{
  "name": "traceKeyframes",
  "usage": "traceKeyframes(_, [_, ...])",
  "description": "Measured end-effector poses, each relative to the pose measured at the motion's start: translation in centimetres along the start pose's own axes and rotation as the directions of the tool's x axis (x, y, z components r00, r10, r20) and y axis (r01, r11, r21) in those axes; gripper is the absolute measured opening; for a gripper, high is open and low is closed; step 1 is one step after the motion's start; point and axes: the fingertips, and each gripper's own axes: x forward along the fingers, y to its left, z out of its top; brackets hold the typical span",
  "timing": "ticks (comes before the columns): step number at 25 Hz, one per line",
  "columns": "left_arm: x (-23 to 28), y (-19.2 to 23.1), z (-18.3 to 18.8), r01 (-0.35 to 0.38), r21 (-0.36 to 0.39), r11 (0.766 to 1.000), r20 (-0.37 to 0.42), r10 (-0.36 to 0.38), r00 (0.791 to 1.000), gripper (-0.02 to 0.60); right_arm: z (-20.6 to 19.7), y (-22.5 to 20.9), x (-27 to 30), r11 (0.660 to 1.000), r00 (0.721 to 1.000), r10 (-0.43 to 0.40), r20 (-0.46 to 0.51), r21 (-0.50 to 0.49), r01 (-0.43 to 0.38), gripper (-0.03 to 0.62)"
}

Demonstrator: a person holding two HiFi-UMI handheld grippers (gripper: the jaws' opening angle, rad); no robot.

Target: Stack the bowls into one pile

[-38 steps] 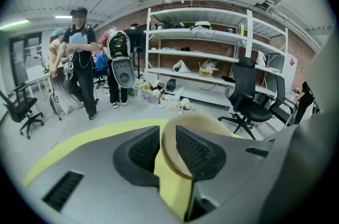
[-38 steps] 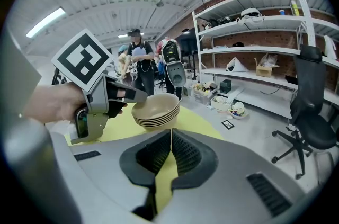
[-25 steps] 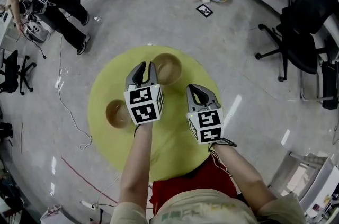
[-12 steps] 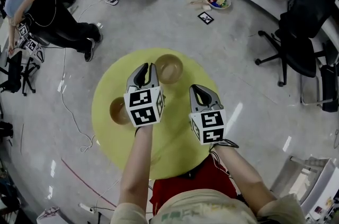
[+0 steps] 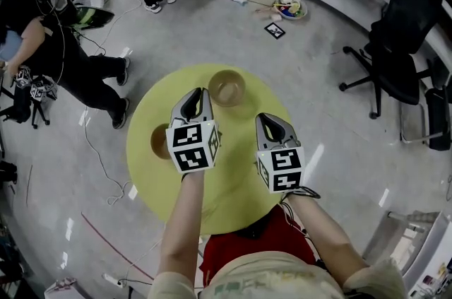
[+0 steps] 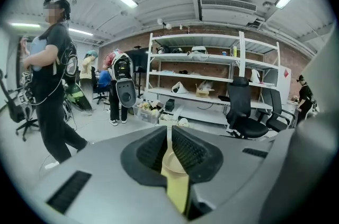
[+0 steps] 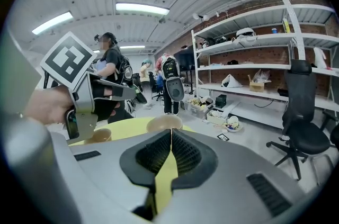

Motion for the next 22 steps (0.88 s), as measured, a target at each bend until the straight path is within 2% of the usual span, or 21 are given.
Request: traceKeyframes(22, [-14.1, -1.6, 0.2, 0.054, 0.010, 0.998, 0.092, -0.055, 0.994, 0.023, 2.0, 5.6, -10.4, 0.999, 0.993, -0.036, 0.115, -0.033, 0.040, 0.037])
